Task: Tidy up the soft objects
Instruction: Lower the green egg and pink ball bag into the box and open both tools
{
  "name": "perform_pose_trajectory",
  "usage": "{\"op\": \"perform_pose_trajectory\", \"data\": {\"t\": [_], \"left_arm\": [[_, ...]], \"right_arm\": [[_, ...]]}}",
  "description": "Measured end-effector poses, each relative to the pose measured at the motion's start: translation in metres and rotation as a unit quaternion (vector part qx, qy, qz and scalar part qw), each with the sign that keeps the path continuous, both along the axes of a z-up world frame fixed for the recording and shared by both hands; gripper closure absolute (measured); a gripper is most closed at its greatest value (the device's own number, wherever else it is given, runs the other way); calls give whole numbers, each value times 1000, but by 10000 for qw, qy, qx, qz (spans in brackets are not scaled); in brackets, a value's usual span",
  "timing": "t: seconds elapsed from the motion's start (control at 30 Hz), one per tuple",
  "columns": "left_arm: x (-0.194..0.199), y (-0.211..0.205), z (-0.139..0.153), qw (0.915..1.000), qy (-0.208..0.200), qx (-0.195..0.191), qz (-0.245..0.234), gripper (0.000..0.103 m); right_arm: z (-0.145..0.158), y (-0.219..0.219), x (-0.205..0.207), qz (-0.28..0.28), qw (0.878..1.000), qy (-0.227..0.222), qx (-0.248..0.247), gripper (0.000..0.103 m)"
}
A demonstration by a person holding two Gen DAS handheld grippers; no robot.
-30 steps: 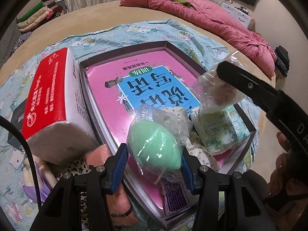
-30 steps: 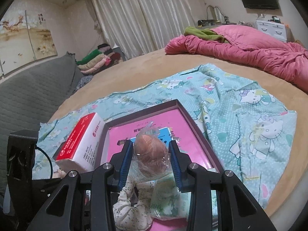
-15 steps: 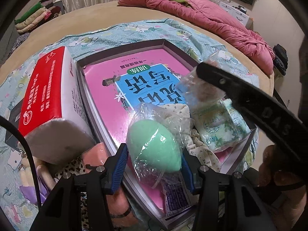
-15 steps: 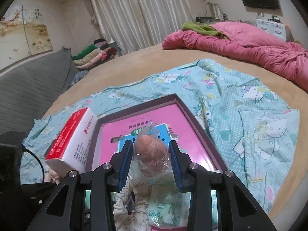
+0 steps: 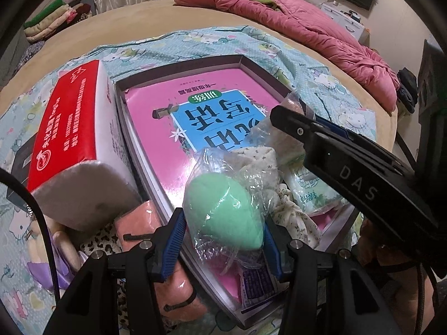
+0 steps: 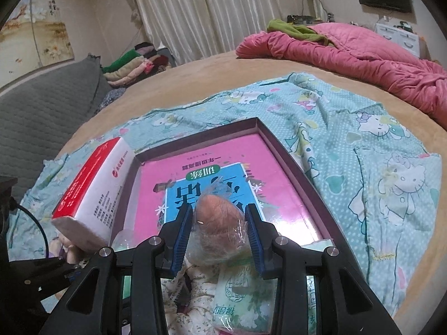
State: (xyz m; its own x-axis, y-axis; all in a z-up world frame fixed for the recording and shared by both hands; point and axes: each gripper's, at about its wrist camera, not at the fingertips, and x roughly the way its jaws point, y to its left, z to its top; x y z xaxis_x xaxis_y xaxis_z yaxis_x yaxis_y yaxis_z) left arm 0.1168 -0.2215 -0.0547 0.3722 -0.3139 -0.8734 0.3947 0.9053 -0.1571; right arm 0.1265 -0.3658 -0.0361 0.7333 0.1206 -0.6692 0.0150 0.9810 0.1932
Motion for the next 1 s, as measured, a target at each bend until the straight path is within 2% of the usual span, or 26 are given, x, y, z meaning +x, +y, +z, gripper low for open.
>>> {"op": "perform_pose_trajectory", "data": {"t": [0.2, 0.5, 0.77, 1.0], "left_arm": [[-3, -1, 1, 9999, -6, 81, -59, 51], [-2, -3, 0, 10000, 27, 64, -57, 51], [-2, -2, 0, 10000, 32, 45, -40, 50], [-1, -2, 0, 10000, 51, 23, -8, 47]], "right_arm": [[-3, 4, 6, 119, 9999, -56, 41, 63], [-8, -7, 8, -127, 9999, 76, 80, 60], [-6, -12, 7, -230, 9997, 49, 66, 55], [-6, -17, 5, -294, 9995, 30, 68, 47]]}}
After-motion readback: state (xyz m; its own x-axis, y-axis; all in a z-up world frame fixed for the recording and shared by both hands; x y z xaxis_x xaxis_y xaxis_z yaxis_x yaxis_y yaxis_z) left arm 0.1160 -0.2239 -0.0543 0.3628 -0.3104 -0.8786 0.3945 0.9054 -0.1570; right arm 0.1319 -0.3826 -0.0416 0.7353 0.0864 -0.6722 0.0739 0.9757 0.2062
